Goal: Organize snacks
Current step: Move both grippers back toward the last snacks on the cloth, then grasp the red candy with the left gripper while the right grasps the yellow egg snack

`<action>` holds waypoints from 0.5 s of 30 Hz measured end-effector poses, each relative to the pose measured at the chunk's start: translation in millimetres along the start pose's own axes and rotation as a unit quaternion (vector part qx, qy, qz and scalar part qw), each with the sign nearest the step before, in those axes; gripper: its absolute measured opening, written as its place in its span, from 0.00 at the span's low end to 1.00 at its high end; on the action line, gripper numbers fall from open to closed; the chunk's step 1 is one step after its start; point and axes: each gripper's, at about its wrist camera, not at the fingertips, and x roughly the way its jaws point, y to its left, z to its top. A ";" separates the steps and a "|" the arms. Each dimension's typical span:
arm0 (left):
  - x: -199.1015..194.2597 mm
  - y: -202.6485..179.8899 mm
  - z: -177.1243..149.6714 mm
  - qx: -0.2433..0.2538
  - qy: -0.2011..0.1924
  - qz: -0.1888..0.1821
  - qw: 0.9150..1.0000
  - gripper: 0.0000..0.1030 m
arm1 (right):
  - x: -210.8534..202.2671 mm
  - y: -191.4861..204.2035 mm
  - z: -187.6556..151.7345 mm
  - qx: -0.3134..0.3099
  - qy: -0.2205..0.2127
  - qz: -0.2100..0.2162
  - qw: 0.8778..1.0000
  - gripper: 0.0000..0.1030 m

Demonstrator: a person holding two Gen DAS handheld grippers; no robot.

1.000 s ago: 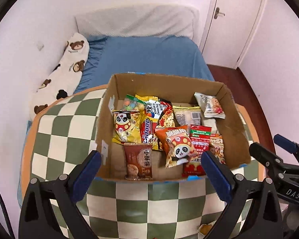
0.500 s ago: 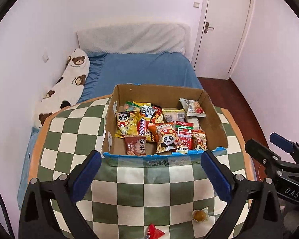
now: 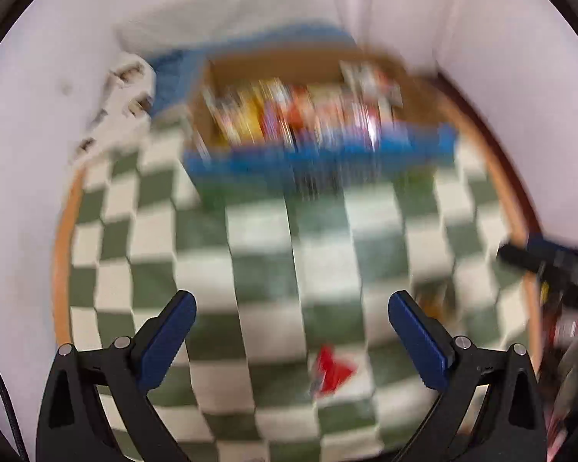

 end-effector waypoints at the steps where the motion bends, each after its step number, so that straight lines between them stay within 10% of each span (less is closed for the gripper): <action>1: 15.2 -6.3 -11.1 0.019 0.026 0.004 0.999 0.99 | 12.8 -9.9 -11.5 0.015 0.021 0.003 1.000 0.95; 9: 129.5 -20.1 -67.9 -0.030 0.204 -0.079 0.975 0.93 | 87.7 -58.9 -65.5 0.067 0.113 0.006 0.991 0.95; 11: 142.1 -19.8 -67.4 -0.050 0.205 -0.075 0.974 0.43 | 101.8 -66.1 -71.6 0.081 0.120 0.023 0.989 0.87; 15: 163.5 -21.4 -70.2 -0.081 0.225 -0.080 0.968 0.36 | 129.7 -69.9 -77.0 0.082 0.134 0.018 0.987 0.85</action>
